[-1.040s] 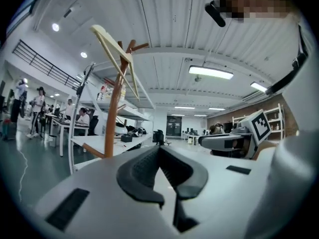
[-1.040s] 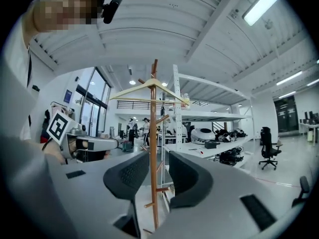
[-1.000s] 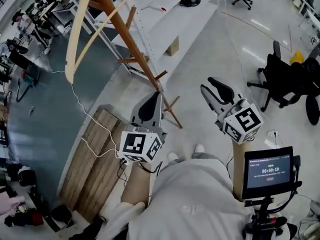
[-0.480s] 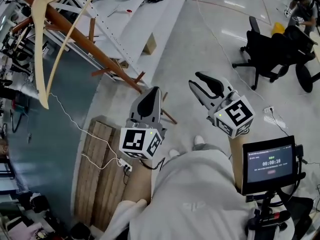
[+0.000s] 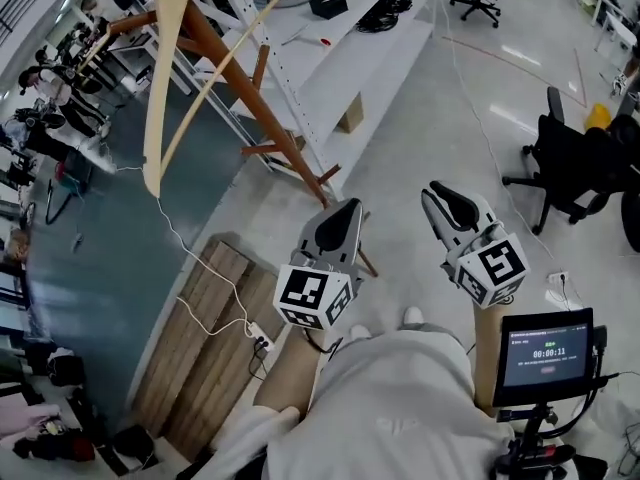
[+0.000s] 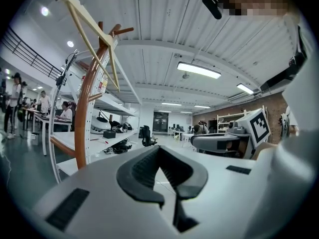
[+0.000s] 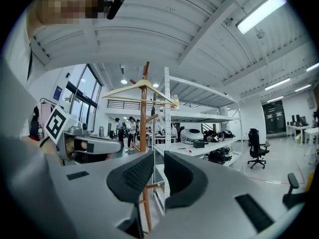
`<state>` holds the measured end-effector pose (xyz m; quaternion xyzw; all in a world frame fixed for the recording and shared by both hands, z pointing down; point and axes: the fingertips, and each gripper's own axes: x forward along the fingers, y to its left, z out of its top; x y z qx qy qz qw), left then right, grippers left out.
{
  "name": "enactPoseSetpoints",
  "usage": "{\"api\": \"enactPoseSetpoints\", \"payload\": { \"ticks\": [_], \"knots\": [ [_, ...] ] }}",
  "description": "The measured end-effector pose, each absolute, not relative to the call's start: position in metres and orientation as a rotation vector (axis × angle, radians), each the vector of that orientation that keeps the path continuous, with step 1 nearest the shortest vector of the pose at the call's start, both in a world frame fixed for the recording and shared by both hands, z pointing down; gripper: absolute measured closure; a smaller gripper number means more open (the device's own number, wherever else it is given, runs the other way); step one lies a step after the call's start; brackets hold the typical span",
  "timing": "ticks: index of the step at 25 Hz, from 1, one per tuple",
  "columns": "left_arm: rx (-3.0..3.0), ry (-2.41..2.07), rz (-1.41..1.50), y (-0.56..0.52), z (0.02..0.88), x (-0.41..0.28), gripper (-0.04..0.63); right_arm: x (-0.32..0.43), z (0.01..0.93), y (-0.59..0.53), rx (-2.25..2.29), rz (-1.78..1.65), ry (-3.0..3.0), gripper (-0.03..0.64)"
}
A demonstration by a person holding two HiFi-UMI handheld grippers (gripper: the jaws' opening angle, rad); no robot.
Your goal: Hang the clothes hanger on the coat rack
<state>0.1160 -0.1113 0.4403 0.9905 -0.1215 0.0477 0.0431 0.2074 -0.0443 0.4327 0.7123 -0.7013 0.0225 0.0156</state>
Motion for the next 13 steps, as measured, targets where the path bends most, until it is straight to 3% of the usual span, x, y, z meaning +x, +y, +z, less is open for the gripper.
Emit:
{"api": "enactPoseSetpoints", "payload": {
  "ticks": [13],
  "knots": [
    [3.032, -0.513, 0.148, -0.12, 0.429, 0.08, 0.588, 0.183, 0.425, -0.063, 2.119, 0.034, -2.277, 0.54]
  ]
}}
